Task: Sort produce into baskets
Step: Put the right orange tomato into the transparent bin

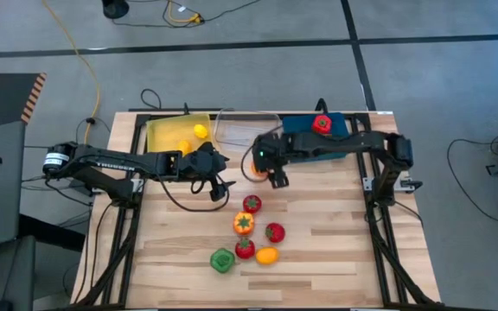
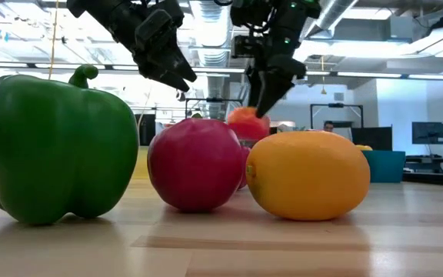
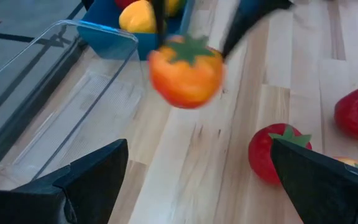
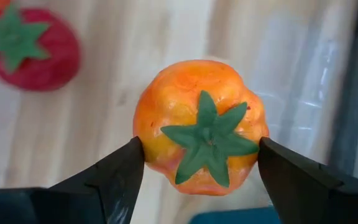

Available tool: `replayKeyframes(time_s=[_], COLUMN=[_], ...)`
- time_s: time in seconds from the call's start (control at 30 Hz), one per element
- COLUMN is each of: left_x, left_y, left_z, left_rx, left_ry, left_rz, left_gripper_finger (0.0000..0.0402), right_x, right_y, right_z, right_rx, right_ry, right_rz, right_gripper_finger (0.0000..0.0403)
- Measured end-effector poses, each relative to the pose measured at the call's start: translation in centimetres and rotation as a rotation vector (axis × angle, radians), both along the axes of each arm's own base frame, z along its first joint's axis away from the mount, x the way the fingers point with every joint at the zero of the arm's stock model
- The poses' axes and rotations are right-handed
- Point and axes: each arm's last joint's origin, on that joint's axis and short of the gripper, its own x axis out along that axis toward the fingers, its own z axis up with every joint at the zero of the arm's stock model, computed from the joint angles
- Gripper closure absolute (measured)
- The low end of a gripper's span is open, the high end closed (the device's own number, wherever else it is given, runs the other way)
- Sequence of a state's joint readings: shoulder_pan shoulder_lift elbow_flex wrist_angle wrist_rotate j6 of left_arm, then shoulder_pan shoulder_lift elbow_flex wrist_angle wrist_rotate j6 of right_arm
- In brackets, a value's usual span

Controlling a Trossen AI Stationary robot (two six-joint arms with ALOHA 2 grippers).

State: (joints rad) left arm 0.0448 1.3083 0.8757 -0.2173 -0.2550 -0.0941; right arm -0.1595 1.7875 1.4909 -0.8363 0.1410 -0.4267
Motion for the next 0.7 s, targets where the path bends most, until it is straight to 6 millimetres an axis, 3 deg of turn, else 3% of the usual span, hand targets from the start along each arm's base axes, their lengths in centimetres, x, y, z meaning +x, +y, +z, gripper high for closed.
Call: replayKeyframes(time_s=[0.4, 0.53, 0.7], left_x=[0.0, 0.0, 0.0], left_y=[0.0, 0.0, 0.0], left_z=[0.0, 0.1, 0.1], left_rx=[-0.003, -0.004, -0.005], left_ry=[-0.008, -0.008, -0.009], left_rz=[0.003, 0.003, 0.003], left_gripper_finger=[0.0019, 0.0019, 0.0019], right_x=[-0.4, -1.1, -1.3], right_y=[-6.9, -9.3, -12.0], right_z=[4.0, 3.9, 2.0], right_rx=[-0.043, -0.061, -0.045], right_ry=[-0.165, -0.173, -0.126], right_rz=[-0.176, -0.221, -0.284], right_gripper_finger=[0.0082, 0.0081, 0.0081])
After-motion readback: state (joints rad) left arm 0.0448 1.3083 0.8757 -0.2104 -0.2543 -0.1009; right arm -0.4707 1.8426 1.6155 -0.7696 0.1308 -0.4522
